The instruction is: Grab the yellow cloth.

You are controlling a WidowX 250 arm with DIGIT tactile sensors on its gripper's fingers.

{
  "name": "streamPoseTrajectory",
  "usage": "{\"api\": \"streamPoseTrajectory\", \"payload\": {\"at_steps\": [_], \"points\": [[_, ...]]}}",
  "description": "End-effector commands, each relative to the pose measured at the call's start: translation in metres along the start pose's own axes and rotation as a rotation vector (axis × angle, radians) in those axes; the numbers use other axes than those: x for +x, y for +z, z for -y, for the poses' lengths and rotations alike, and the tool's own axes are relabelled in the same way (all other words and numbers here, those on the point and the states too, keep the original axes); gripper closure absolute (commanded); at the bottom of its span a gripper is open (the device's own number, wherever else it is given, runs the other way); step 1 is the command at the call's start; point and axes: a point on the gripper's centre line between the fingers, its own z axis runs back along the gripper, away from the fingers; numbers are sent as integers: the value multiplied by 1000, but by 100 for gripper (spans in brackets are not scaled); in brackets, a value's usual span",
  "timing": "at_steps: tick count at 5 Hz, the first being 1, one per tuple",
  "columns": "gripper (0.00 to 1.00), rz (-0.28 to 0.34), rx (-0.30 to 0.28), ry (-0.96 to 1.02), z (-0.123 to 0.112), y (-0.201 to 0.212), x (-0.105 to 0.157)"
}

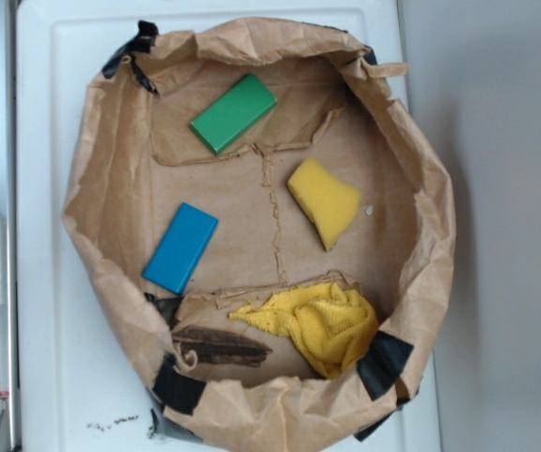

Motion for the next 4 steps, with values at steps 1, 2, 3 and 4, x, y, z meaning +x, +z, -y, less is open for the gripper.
{"api": "streamPoseTrajectory", "payload": {"at_steps": [1,2,3,4], "points": [[0,0,0,0,0,0,0],[0,54,-6,4,1,0,6],[0,156,-1,37,-10,2,17],[0,156,-1,37,-10,2,17]]}}
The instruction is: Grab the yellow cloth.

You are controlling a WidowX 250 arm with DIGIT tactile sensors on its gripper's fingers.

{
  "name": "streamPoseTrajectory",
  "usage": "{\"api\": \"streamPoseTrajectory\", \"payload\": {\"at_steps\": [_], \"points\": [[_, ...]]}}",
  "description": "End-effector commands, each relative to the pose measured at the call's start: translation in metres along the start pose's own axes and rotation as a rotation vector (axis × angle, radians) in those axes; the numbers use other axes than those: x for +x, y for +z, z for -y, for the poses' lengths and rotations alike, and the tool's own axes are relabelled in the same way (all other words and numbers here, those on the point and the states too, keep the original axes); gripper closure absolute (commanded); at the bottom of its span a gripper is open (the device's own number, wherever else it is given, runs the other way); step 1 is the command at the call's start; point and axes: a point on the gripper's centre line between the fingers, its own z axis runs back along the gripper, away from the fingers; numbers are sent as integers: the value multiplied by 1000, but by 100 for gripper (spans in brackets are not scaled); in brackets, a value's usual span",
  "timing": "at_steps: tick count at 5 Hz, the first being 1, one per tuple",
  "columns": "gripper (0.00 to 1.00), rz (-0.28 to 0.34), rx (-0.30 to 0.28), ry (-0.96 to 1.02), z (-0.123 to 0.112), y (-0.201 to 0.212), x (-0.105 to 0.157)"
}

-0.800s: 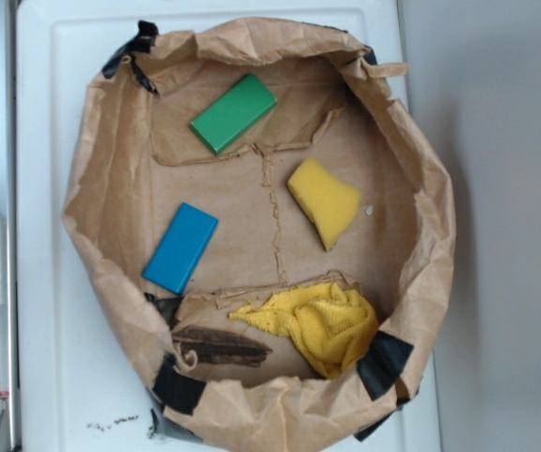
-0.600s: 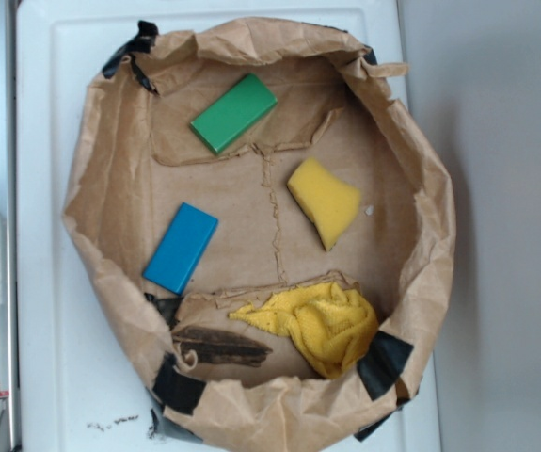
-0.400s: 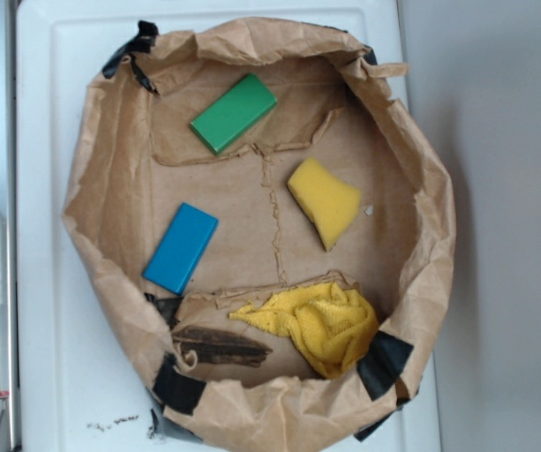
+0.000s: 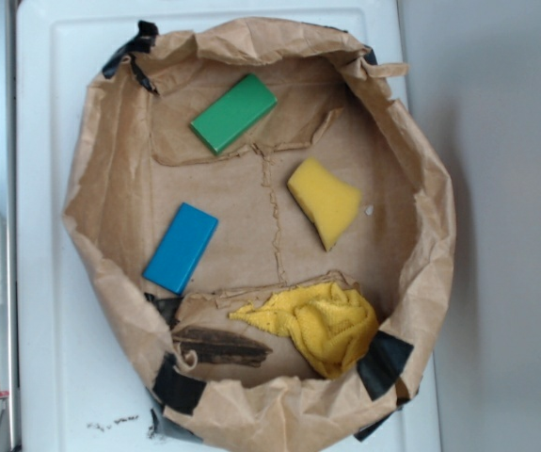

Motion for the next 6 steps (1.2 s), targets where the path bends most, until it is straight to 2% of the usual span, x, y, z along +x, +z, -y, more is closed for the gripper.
{"api": "streamPoseTrajectory", "payload": {"at_steps": [1,2,4,5,6], "points": [[0,14,1,8,-1,2,3],[0,14,1,8,-1,2,3],[0,62,-8,70,3,-51,92],[0,62,-52,-16,2,-76,113],[0,78,-80,-195,-5,-114,114]]}}
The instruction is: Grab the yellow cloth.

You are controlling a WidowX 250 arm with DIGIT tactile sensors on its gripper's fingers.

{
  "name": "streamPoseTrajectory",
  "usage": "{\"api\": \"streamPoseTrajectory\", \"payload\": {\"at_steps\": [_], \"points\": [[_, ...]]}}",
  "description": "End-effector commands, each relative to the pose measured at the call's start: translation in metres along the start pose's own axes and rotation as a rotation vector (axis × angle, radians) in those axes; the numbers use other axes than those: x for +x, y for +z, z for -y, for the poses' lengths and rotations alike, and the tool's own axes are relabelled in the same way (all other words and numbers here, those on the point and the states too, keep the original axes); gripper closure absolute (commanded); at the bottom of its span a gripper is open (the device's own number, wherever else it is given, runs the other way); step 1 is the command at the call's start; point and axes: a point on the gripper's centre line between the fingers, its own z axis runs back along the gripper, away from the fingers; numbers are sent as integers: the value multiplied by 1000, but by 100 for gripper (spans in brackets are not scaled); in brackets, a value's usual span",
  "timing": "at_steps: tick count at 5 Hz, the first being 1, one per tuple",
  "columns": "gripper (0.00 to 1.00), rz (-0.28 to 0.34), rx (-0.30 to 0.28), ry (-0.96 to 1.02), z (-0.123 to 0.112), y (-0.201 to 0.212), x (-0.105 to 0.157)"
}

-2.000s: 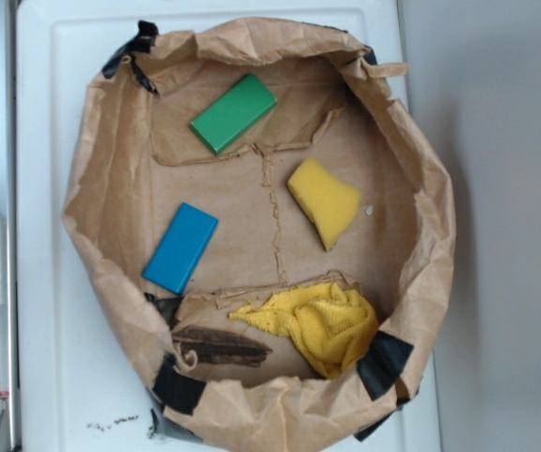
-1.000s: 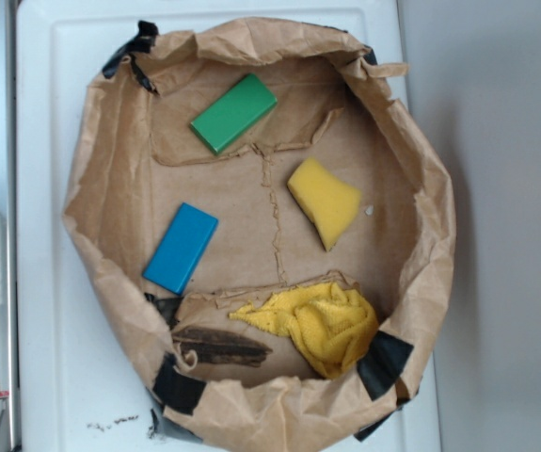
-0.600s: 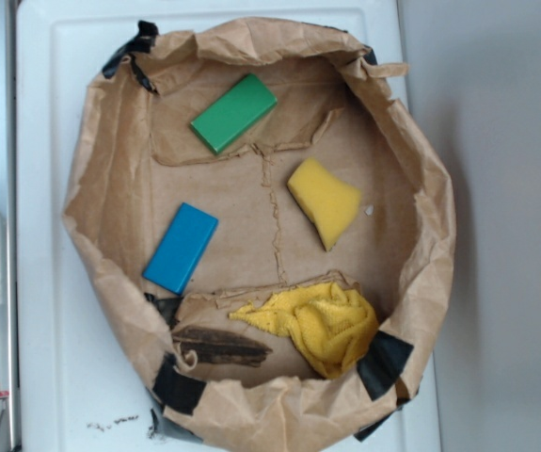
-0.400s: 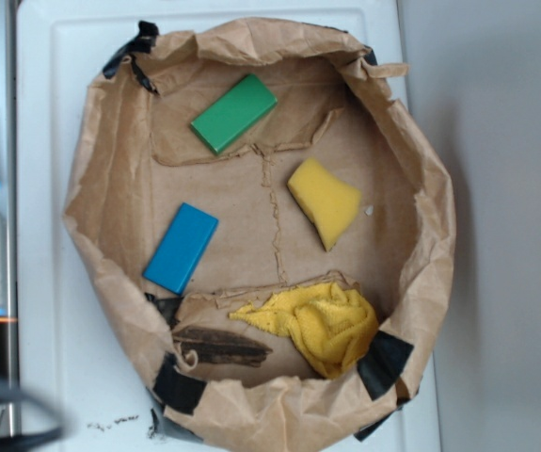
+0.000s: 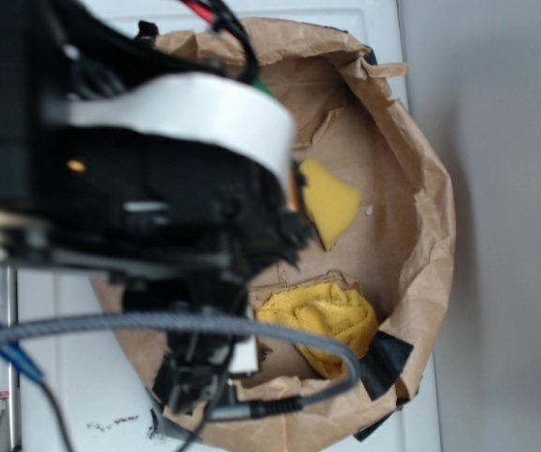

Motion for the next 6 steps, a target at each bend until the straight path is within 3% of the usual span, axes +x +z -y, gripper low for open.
{"api": "streamPoseTrajectory", "payload": {"at_steps": [1,3,4,5,6], "points": [[0,71,6,-199,-22,-49,22],[0,71,6,-199,-22,-49,22],[0,21,39,-262,-27,-98,24],[0,46,53,-326,-15,-124,20],[0,43,-5,-399,-6,-130,9]]}}
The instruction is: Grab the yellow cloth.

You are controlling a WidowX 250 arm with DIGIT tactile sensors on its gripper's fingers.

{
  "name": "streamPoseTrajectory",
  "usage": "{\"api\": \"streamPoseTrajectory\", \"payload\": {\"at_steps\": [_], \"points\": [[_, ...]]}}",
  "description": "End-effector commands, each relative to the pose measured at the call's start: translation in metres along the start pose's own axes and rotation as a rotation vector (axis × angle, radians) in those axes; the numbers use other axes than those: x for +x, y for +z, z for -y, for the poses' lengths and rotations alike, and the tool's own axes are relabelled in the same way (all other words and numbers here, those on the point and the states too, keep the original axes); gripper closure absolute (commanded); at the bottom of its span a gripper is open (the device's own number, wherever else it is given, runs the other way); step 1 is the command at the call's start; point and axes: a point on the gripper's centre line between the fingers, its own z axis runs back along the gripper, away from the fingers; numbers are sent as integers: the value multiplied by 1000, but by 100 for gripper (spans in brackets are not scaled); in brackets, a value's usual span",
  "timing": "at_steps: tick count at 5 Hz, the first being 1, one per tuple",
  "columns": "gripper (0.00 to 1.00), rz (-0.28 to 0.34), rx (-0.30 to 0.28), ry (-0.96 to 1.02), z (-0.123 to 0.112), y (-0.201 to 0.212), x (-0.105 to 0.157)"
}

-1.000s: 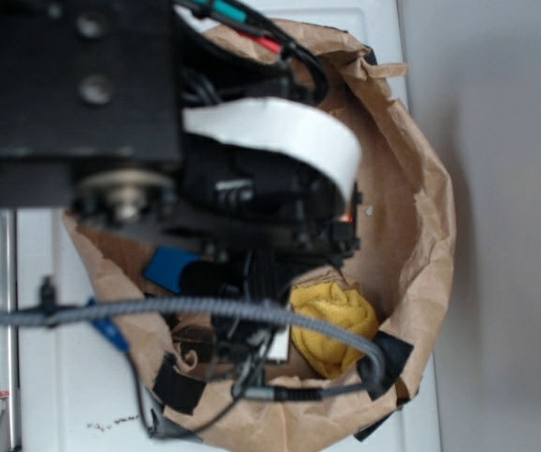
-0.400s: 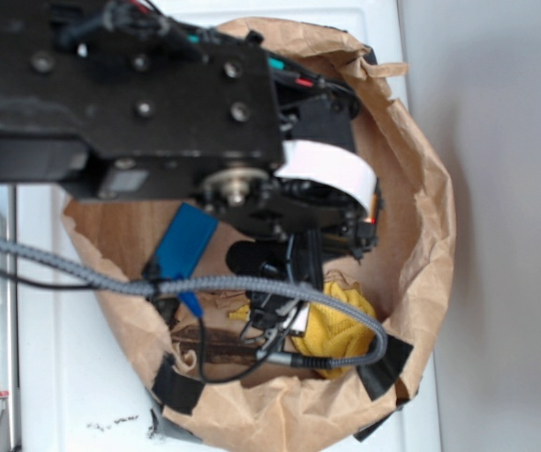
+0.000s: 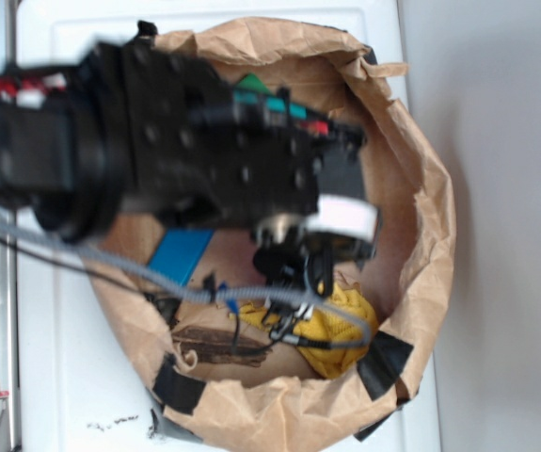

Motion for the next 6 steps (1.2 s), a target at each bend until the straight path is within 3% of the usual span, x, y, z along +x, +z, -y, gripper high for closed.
{"api": "streamPoseTrajectory", "payload": {"at_steps": [1,3,4,5,6], "points": [[0,39,-137,-72,19,21,6],[0,109,-117,-59,33,-16,36],[0,108,-119,-55,42,-33,41],[100,108,-110,-32,38,-35,43],[100,129,-120,-14,31,-20,46]]}}
